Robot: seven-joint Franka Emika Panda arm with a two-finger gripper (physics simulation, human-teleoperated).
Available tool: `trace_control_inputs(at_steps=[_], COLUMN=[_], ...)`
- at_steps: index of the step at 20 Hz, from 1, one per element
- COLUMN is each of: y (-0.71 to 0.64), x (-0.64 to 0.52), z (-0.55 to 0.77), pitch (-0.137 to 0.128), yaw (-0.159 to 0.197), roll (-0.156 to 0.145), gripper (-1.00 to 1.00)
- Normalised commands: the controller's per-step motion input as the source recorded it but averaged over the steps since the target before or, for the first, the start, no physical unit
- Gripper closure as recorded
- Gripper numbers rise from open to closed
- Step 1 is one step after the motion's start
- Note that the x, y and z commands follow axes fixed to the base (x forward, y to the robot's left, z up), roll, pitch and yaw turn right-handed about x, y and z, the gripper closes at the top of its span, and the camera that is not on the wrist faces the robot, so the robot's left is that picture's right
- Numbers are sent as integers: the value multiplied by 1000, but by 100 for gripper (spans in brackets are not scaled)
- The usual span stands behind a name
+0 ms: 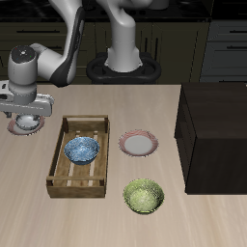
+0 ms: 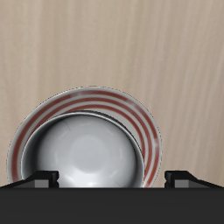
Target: Place the white bowl on the off-center plate
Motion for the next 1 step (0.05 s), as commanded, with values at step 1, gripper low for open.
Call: trace_control_inputs(at_steps=[1], y=[143], x=[-86], z=[331], pitch=[-47], yaw=[-25], roll=[-3], gripper=[-100])
